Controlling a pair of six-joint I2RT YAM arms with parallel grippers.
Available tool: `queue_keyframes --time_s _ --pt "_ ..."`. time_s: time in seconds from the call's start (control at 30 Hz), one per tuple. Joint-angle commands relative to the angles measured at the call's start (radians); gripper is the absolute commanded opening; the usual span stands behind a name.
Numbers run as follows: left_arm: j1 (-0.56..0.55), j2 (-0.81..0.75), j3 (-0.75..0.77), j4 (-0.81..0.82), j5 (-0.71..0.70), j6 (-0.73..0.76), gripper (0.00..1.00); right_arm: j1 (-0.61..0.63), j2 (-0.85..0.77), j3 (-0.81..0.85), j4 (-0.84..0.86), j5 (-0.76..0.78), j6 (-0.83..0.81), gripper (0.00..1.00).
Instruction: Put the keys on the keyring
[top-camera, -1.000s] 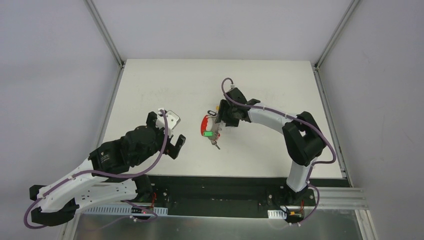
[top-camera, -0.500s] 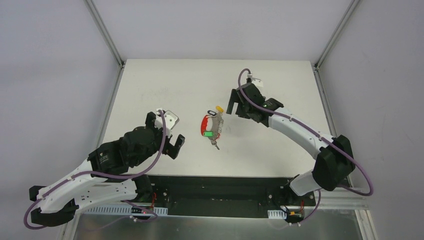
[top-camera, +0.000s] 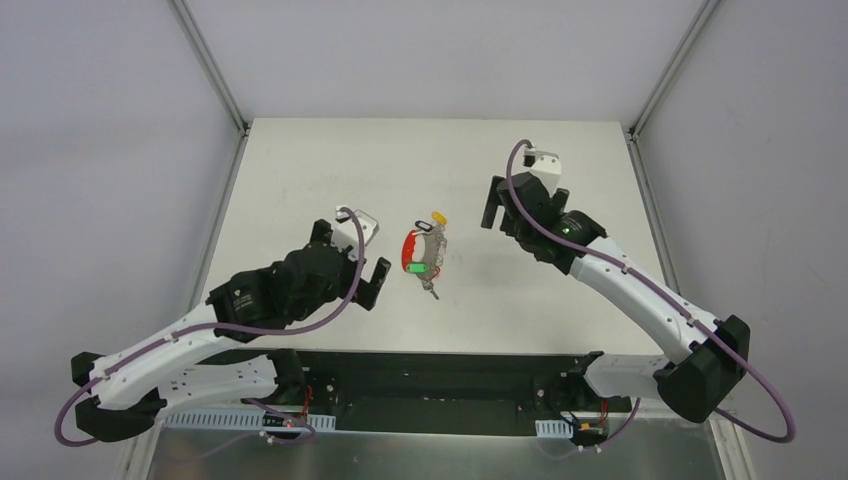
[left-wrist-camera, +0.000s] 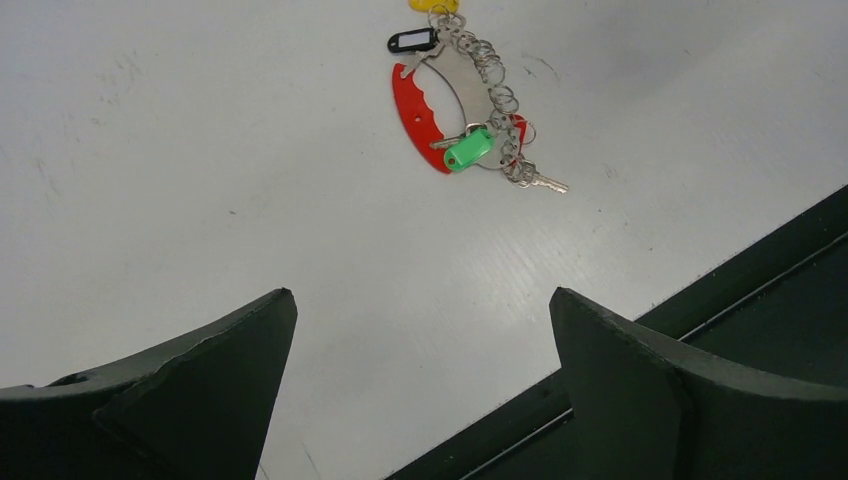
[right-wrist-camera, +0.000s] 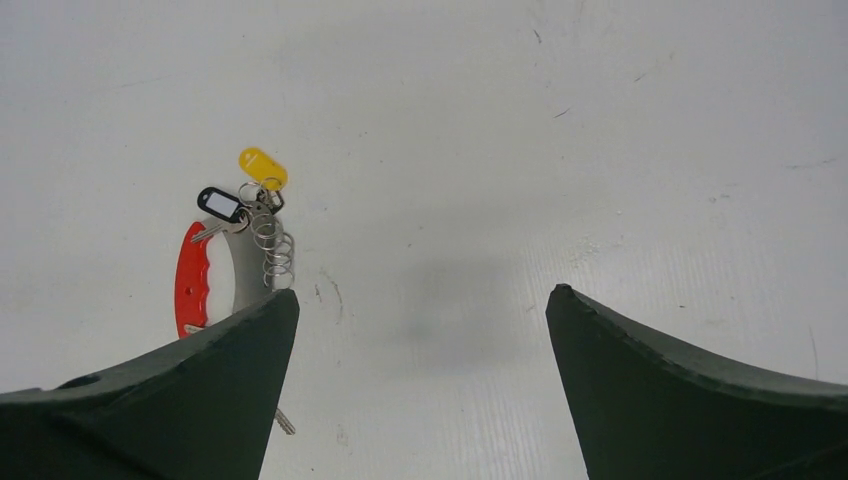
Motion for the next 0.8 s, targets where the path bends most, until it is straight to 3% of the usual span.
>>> queue_keyframes --time_s 0.0,0.17,0.33,0.6,0.77 --pt "0.005 0.064 0.062 0.032 -0.102 -0.102 0.99 0.002 -0.051 0.013 -0.086 0.088 0.022 0.99" --pt "0.003 0.165 0.049 0.099 -0.241 -0.156 0.99 0.001 -0.038 0.101 -0.191 0.133 0.062 0.99" --pt "0.004 0.272 0.061 0.190 -0.318 -0.113 0.99 0.002 -0.083 0.080 -0.143 0.058 -0.005 0.99" --pt "0.005 0.336 0.059 0.390 -0.247 0.057 0.99 0.008 -0.180 0.036 0.006 -0.198 -0.051 0.99" --pt "0.006 0.316 0.031 0.475 -0.193 0.084 0.99 0.040 -0.225 0.047 0.051 -0.291 -0.098 0.99"
